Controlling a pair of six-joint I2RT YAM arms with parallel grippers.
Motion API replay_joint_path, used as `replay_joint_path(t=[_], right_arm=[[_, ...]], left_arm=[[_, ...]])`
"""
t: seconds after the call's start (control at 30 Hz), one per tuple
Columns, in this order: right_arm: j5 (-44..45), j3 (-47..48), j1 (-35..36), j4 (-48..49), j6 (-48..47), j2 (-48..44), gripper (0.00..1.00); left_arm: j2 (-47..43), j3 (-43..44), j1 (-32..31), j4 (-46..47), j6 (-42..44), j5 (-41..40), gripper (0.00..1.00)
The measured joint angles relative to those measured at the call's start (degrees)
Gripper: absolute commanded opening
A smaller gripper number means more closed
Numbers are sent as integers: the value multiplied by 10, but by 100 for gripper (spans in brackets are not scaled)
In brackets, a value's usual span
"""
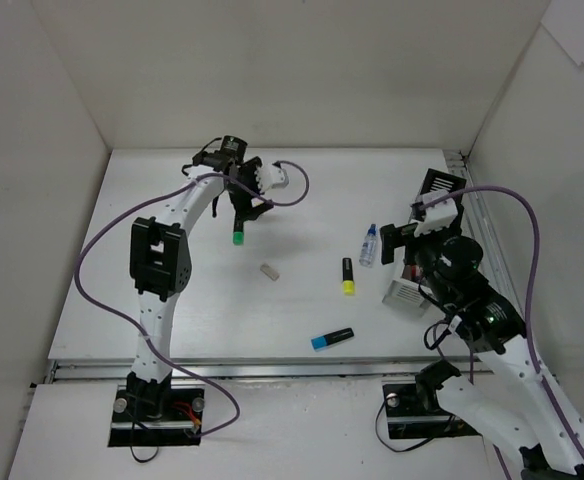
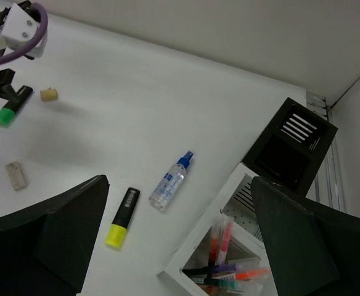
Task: Sort the stationery into containers
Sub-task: Pick up the pen from the center of the board.
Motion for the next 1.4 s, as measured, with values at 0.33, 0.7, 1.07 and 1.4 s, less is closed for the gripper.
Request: replay_joint_path(t=[0.33,0.7,1.07,1.4], right_arm=[[82,-67,0,38,46,-92,98],[146,-121,0,44,87,-135,98],[158,-123,0,42,105,-168,98],[166,-127,0,40,116,-176,98]], left_arm=[[-2,133,0,109,-484,-232,99],[-47,28,35,106,-782,-249,99],[-15,-55,15,98,-847,-275,91],[-12,-132,9,113,-852,-296,70]])
